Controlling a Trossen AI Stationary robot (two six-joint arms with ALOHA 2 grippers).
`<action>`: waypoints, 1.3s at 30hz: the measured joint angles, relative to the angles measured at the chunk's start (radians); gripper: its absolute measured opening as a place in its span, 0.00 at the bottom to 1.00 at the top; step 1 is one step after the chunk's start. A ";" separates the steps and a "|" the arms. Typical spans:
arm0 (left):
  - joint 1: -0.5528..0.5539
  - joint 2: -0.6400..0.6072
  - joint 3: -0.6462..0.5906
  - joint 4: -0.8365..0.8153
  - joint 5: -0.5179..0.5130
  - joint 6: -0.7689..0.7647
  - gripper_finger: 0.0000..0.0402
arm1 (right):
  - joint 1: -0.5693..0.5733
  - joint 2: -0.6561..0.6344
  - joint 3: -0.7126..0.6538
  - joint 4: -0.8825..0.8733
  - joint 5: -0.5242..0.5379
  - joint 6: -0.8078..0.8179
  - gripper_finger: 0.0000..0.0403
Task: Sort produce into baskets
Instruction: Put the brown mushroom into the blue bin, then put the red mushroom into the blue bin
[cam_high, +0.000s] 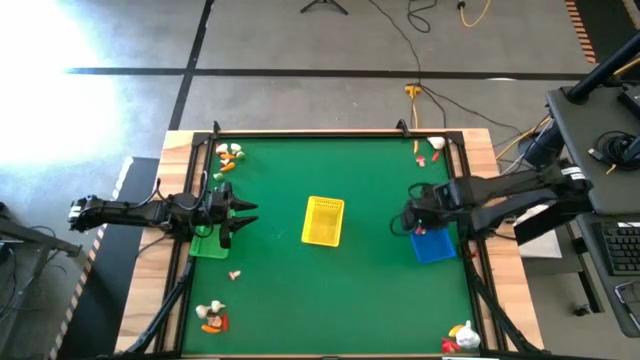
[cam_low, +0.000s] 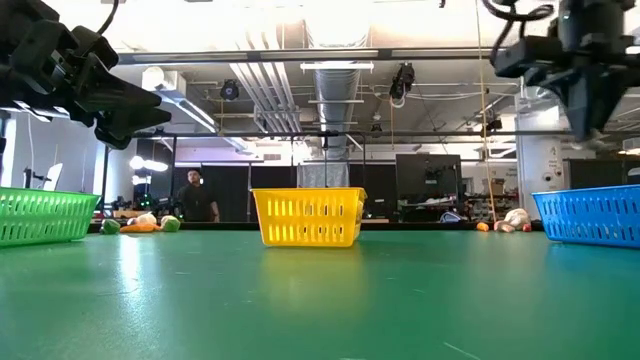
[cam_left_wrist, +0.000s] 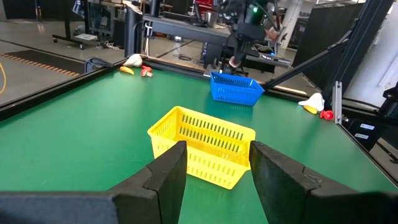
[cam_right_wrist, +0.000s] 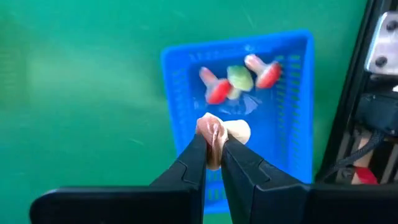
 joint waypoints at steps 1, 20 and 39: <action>0.000 0.000 0.000 0.000 0.000 0.000 0.39 | 0.010 0.005 -0.011 0.004 -0.001 0.001 0.07; 0.000 0.000 0.000 0.000 0.000 0.000 0.39 | -0.031 0.117 -0.203 0.130 0.043 -0.037 0.29; 0.000 0.000 0.000 0.000 0.000 0.000 0.39 | -0.221 0.104 0.100 0.036 0.226 -0.264 0.42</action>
